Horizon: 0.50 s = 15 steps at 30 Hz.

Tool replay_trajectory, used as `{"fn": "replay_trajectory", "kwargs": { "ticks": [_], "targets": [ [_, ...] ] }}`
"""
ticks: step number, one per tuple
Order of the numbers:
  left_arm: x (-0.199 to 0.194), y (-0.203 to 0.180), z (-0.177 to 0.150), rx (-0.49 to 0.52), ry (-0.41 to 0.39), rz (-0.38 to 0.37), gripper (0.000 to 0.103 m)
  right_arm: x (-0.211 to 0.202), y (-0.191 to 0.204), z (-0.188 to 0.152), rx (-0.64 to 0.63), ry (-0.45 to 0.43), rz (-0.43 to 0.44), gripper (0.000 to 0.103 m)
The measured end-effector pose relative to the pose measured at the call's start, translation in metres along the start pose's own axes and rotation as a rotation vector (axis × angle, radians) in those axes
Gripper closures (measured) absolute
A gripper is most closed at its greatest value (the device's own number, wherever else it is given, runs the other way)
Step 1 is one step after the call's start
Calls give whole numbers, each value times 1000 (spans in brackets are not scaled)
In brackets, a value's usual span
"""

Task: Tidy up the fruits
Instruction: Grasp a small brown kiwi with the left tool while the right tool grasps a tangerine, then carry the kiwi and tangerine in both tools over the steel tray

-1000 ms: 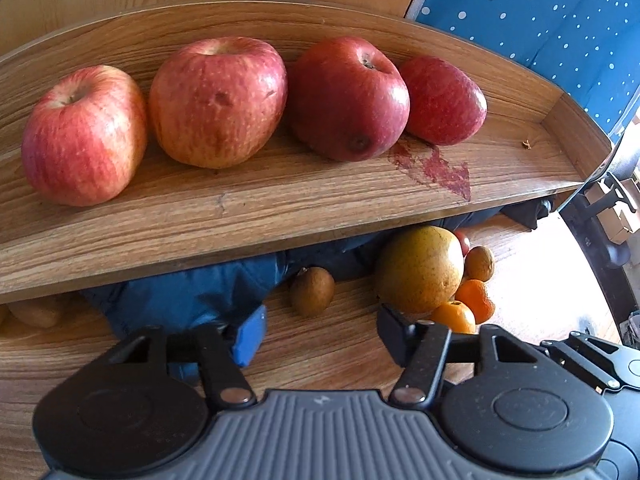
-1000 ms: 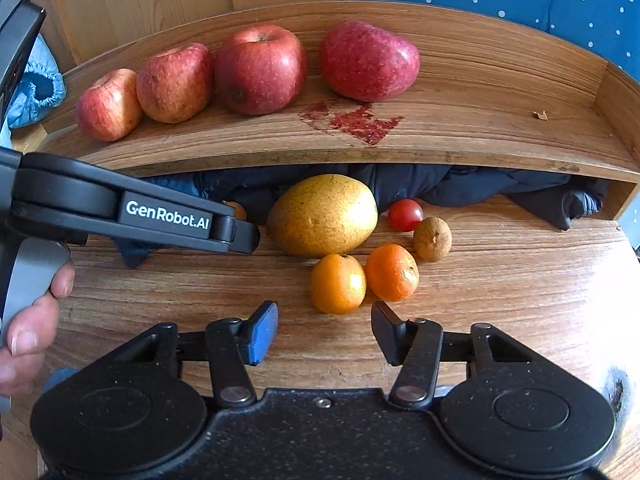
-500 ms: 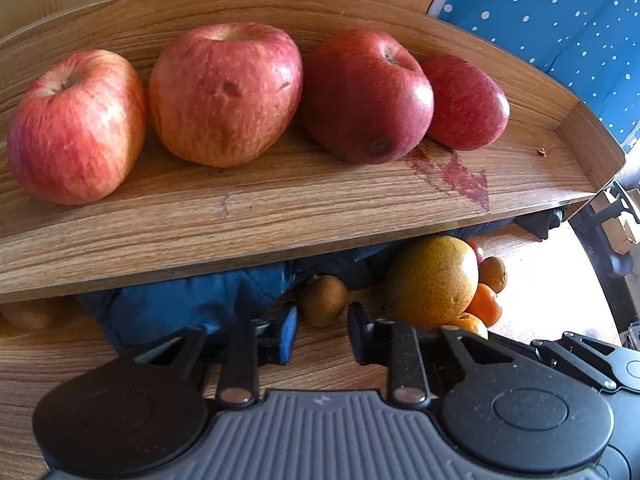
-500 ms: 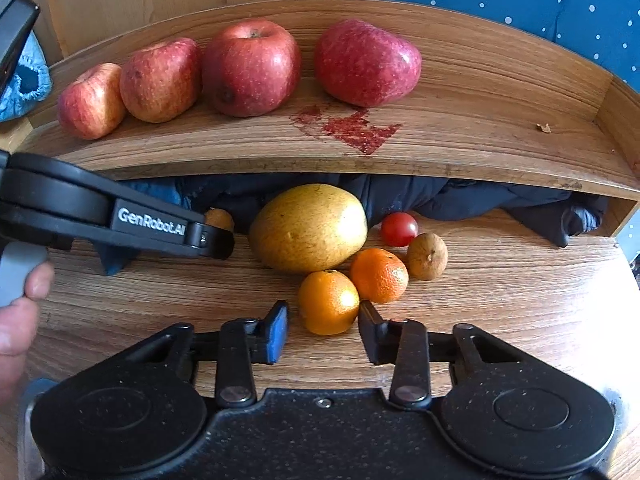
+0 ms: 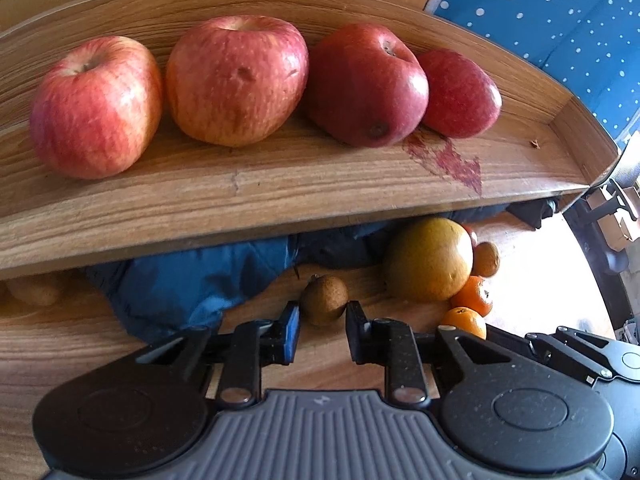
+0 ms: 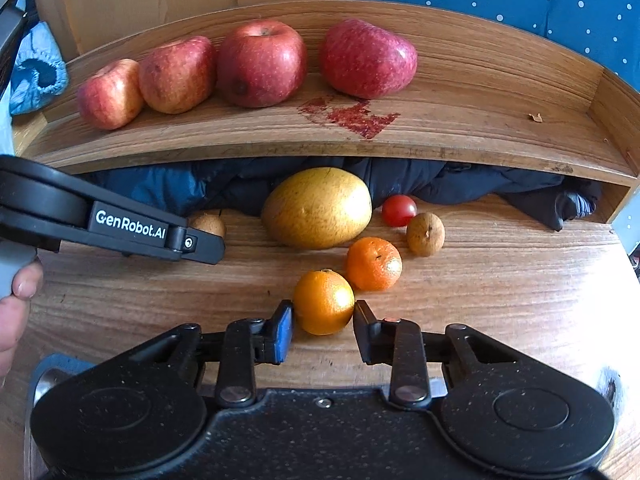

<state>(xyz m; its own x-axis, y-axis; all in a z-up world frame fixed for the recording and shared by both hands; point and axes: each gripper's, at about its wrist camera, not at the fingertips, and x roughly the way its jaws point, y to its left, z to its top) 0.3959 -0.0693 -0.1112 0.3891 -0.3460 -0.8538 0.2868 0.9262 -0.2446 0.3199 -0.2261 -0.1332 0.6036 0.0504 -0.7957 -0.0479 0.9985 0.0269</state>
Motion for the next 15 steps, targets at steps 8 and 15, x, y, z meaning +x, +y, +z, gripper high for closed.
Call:
{"fn": "replay_trajectory", "kwargs": {
  "ticks": [8,15],
  "targets": [
    [-16,-5,-17,11,7,-3,77,-18,4,-11,-2,-19,16,69],
    [-32,-12,-32,38,7,-6,77,-38,10,-24,-19,-37,44,69]
  ]
}}
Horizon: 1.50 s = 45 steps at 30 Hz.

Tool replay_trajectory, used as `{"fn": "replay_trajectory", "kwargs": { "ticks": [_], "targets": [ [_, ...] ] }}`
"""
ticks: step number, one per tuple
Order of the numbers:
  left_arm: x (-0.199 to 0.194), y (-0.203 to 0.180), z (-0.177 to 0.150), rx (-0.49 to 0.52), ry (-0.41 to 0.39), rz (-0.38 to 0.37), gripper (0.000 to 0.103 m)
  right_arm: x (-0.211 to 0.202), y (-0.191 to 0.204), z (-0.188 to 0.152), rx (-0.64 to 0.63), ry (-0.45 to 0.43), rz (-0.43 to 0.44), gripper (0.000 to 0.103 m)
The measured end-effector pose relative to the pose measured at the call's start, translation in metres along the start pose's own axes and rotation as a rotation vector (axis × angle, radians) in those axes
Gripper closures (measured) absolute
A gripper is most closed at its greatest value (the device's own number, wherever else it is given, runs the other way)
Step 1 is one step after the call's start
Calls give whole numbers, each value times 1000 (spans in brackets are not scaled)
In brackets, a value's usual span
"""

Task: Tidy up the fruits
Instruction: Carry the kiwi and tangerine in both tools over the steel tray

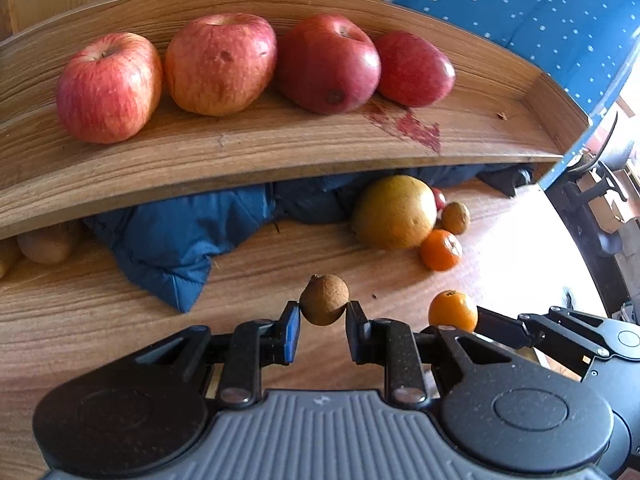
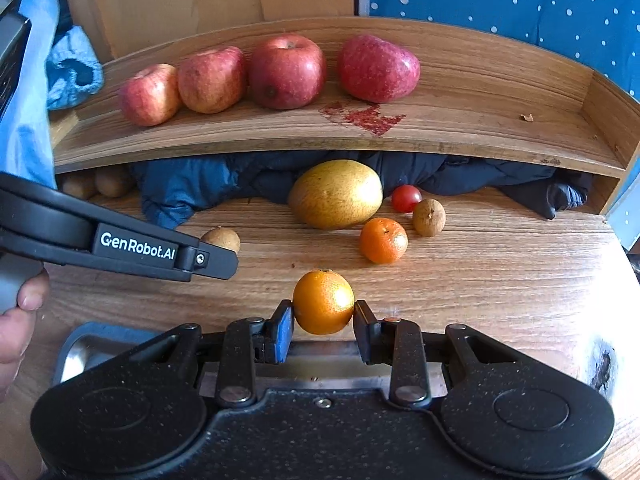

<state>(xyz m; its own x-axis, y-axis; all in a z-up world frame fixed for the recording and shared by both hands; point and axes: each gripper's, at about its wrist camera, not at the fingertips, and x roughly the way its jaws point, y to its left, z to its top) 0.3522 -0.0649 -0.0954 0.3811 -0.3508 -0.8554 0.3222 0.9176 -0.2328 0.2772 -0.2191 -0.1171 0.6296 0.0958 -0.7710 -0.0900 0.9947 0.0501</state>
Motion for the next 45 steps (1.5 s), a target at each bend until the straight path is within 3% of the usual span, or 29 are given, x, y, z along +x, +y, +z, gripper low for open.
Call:
{"fn": "replay_trajectory", "kwargs": {
  "ticks": [12,32,45],
  "targets": [
    [-36,-20,-26,-28,-44,25,77,-37,8,-22,-60,-35,60,69],
    [-73,-36,-114,-134,-27,84,77,-94,37,-73,-253,-73,141,69],
    [-83,-36,-139,-176,-10,139,77,-100,53,-101,-357,-6,180,69]
  ]
}}
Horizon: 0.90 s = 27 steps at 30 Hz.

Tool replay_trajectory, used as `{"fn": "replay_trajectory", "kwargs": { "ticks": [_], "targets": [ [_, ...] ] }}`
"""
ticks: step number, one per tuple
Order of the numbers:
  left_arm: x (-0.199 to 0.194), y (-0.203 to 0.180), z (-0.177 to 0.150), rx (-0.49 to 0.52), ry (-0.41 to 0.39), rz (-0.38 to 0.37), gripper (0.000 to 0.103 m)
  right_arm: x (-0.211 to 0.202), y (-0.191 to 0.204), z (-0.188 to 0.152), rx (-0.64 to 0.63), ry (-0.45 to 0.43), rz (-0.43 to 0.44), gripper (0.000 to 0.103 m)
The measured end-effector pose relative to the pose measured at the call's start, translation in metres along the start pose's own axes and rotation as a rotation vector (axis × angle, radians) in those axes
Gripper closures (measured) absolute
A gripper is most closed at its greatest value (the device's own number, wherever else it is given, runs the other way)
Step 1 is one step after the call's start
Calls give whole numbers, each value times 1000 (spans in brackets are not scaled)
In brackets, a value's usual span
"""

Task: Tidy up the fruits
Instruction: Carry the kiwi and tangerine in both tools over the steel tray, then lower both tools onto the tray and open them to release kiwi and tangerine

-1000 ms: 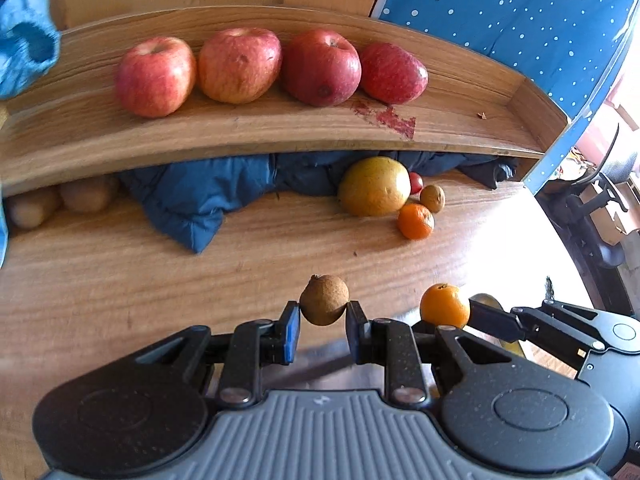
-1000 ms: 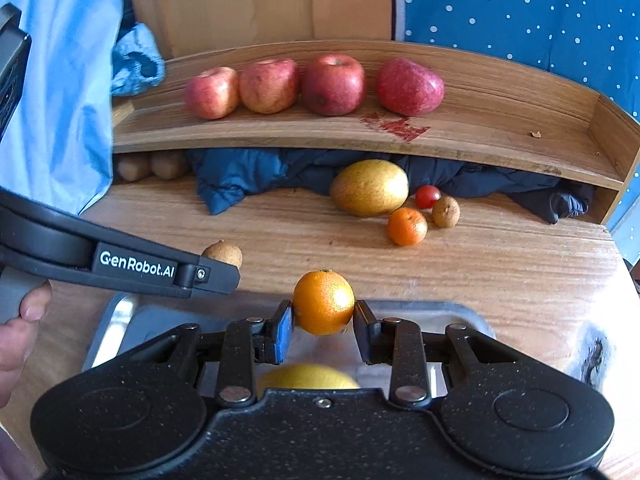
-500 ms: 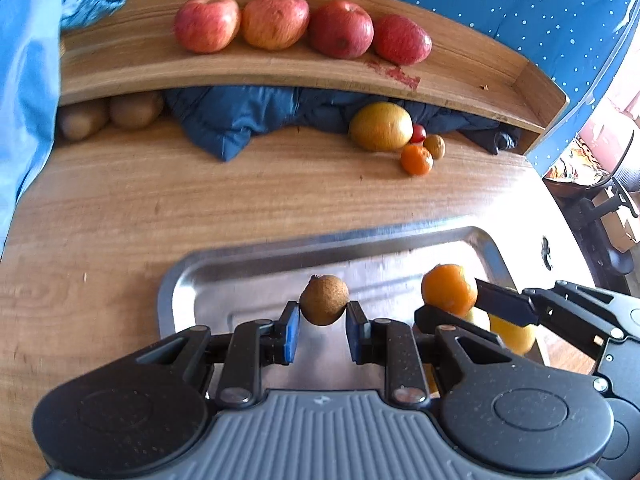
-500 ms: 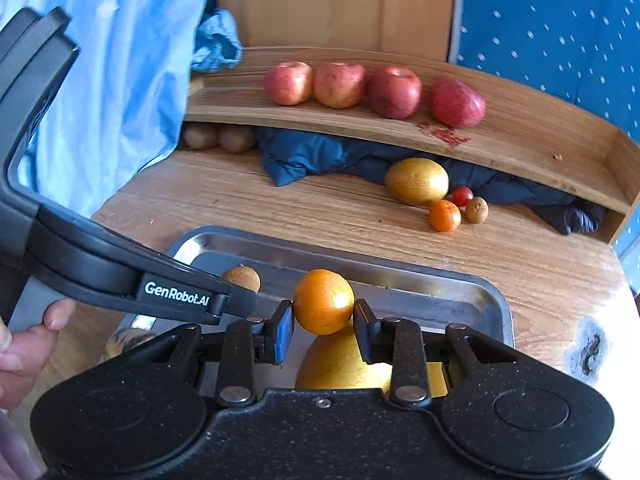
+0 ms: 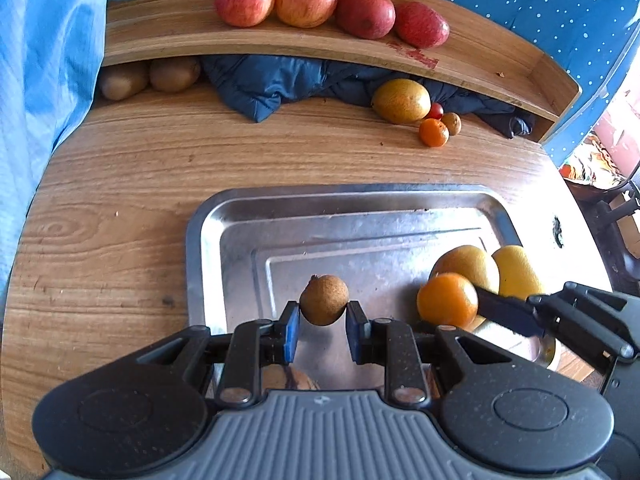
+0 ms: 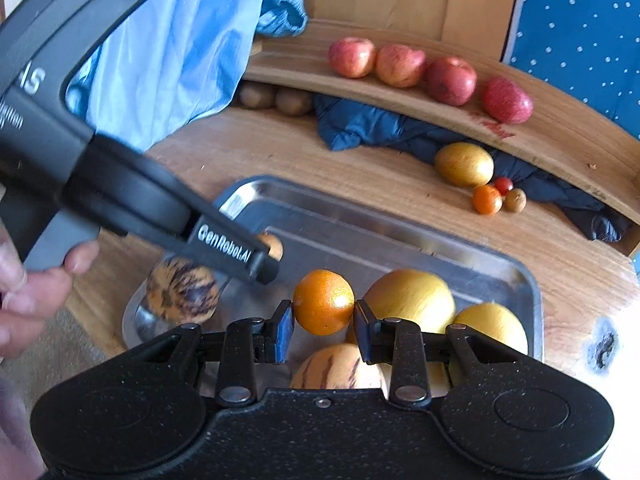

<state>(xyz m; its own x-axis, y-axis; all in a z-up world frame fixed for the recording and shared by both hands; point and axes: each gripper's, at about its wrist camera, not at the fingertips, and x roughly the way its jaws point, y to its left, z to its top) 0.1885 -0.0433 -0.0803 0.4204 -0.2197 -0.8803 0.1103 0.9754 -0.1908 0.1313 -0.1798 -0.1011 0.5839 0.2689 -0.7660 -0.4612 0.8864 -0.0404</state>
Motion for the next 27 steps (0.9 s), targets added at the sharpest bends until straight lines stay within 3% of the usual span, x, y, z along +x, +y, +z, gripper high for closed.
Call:
{"fn": "replay_trajectory", "kwargs": {
  "ticks": [14,22,27],
  "targets": [
    [-5,1,-6,-13,20,12,76,-8,2,-5,-14,0,-20,64],
    [-11,0,-9,-26,15,5,75,-18,1,-7,-7,-19,-36,44],
    [-20,2,-12,-49,-6,-27,65,-28,0,-11,12,-38,-54,29]
  ]
}}
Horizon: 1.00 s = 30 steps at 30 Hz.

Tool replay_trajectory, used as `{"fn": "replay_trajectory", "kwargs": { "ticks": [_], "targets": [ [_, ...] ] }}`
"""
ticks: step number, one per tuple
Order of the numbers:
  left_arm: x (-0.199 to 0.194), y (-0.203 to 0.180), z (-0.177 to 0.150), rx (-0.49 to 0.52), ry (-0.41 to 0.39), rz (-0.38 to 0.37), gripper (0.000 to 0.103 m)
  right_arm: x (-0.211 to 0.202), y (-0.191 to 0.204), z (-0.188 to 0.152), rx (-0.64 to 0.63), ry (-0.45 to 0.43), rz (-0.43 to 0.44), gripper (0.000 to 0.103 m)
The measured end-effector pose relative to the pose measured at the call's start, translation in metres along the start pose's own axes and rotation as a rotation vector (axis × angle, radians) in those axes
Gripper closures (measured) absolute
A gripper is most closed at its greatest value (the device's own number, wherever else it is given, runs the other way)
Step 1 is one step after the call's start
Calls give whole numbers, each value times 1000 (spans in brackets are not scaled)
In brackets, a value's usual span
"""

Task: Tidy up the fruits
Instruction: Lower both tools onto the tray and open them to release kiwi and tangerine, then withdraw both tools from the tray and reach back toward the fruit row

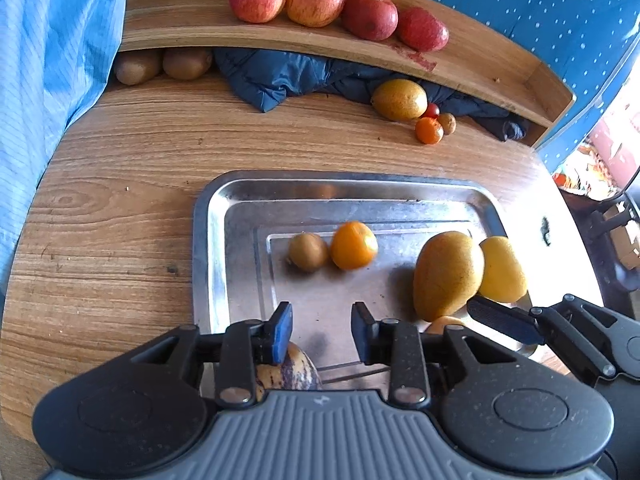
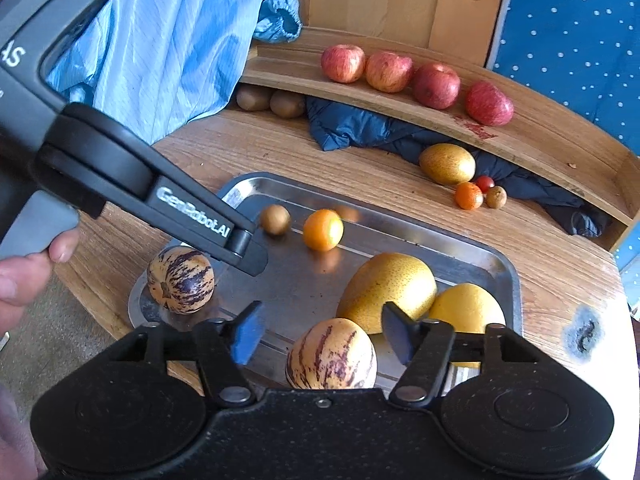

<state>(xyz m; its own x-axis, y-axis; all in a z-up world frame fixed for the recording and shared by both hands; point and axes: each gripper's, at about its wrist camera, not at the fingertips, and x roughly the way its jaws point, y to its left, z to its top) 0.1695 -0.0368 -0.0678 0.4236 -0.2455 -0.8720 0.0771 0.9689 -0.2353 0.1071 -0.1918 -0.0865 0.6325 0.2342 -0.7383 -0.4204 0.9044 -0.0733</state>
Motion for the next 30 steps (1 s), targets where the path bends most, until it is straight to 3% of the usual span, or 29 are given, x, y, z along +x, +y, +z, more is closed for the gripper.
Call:
{"fn": "replay_trajectory", "kwargs": {
  "ticks": [1,3,6,14,30],
  "targets": [
    [-2,0,-1,-2,-5,-1,63,-2,-1,-1,6,-2,-3,25],
    [-7,-1,-3,0,-17,-1,47,-6,-2,-3,18,-4,-9,18],
    [-18,-3,-7,18,-47,17,33,-11,-3,-7,33,-9,-19,6],
    [-39,0,-24,43,-94,53,2,-21,-6,-19,72,0,-49,1],
    [-57,13,-49,49,-62,139,1,-27,-15,-21,139,-25,-83,1]
  ]
}}
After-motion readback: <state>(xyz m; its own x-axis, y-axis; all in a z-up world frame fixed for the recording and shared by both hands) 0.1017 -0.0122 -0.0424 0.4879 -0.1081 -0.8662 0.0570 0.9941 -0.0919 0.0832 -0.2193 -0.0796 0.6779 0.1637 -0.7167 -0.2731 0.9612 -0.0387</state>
